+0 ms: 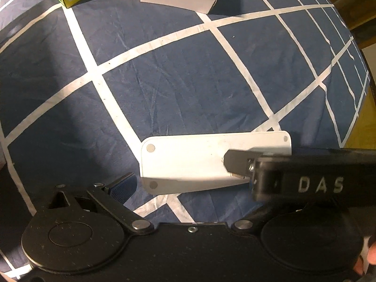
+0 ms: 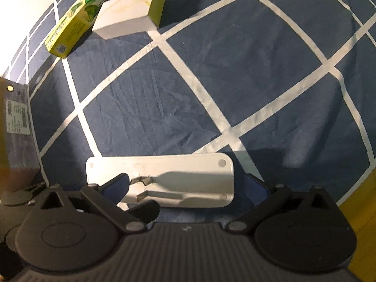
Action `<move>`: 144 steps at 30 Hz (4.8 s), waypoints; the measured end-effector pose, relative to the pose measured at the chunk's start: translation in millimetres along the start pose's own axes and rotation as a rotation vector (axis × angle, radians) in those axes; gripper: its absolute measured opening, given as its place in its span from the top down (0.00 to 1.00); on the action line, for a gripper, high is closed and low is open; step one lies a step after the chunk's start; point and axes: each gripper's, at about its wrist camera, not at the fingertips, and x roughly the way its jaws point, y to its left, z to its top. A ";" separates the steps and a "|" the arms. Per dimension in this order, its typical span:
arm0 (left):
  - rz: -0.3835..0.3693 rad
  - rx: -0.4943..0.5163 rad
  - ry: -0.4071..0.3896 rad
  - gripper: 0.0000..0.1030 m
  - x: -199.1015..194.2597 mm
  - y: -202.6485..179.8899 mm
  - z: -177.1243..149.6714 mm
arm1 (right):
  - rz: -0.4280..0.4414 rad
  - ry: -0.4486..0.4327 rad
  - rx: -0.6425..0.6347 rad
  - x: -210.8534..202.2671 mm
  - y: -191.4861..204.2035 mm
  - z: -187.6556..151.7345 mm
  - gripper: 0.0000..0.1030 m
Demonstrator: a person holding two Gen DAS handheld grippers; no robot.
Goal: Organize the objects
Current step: 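Close the right gripper on the edge of the flat white piece, then lift the white piece with the right gripper and carry it over the box, then lower the white piece into the box beside the remotes and open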
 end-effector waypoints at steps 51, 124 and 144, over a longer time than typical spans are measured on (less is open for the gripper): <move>0.025 0.038 0.018 0.03 3.4 -4.3 11.8 | 0.033 -0.037 0.032 -2.6 -10.1 0.4 0.21; 0.096 -0.517 -0.113 0.03 -151.7 372.7 -69.2 | 0.100 0.116 -0.533 65.9 433.2 -11.8 0.21; 0.082 -0.513 -0.071 0.03 -137.3 390.7 -53.1 | 0.076 0.138 -0.503 87.6 433.2 4.8 0.22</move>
